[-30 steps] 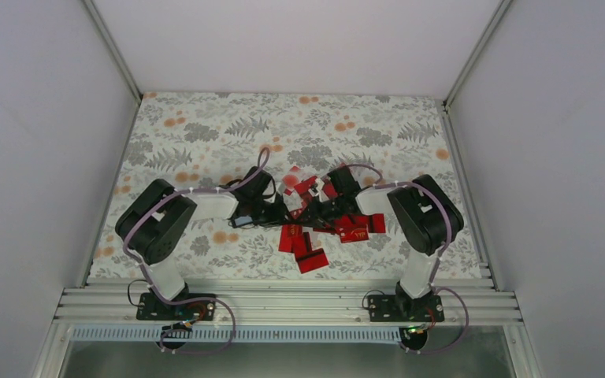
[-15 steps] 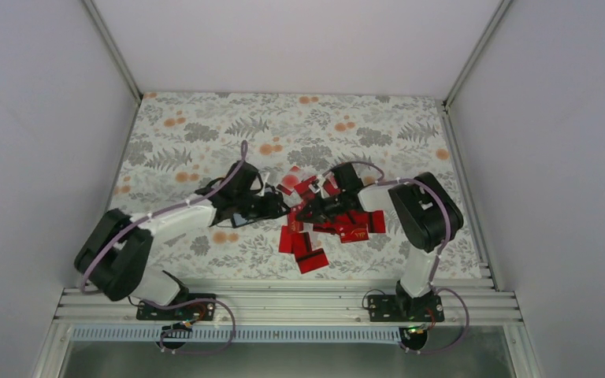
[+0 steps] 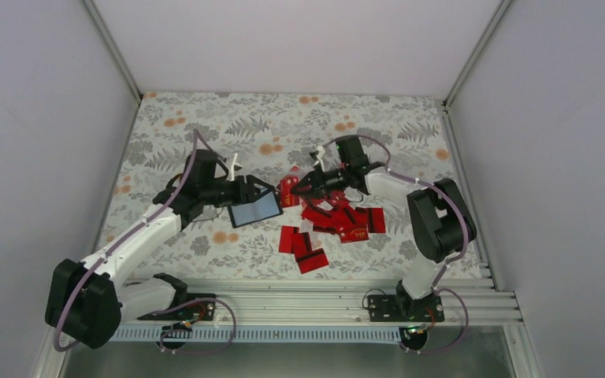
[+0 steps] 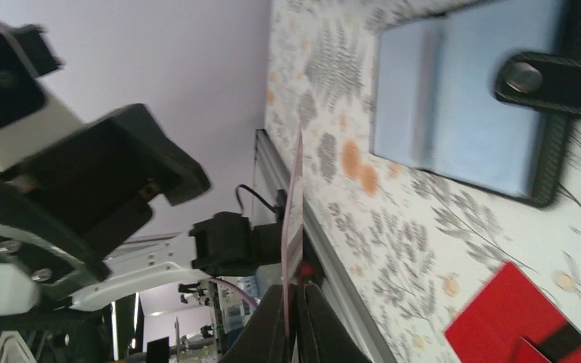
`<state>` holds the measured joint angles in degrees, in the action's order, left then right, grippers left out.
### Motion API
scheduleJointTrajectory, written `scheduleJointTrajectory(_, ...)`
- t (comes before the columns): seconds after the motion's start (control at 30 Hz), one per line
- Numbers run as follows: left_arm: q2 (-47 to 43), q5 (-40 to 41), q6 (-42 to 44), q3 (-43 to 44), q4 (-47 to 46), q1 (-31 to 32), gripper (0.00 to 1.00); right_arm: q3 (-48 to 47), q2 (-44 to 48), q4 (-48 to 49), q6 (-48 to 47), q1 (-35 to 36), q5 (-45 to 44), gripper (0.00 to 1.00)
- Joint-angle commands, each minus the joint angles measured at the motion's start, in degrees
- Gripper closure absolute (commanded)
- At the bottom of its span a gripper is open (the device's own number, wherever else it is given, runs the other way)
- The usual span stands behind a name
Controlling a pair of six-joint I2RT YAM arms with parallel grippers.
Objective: Put the credit cards into the card holder
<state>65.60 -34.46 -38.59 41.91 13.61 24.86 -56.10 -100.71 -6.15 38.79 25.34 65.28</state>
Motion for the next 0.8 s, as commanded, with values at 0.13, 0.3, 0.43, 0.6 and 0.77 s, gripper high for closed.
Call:
scheduleJointTrajectory(0.13, -4.55, -16.59, -3.98, -1.87, -11.75, -6.09, 0.45, -10.14, 4.24, -4.83, 3.79, -0.3, 7.73, 0.96)
scheduleJointTrajectory(0.3, -4.84, -20.97, -10.06, -2.07, -20.67, -8.08, 0.49, -14.82, 4.99, -4.83, 6.96, -0.29, 10.08, 0.96)
scheduleJointTrajectory(0.43, -4.15, -22.99, -12.85, -0.89, -25.91, -8.3, 0.51, -18.04, 5.0, -4.46, 9.3, -0.13, 11.82, 0.96)
scheduleJointTrajectory(0.6, -3.06, -24.27, -15.82, -0.11, -31.13, -8.33, 0.55, -22.22, 4.98, -5.03, 10.61, 0.83, 13.19, 0.96)
scheduleJointTrajectory(0.77, -1.95, -24.04, -15.71, 0.21, -31.3, -8.29, 0.56, -25.22, 3.74, -6.28, 10.62, 2.27, 13.69, 0.96)
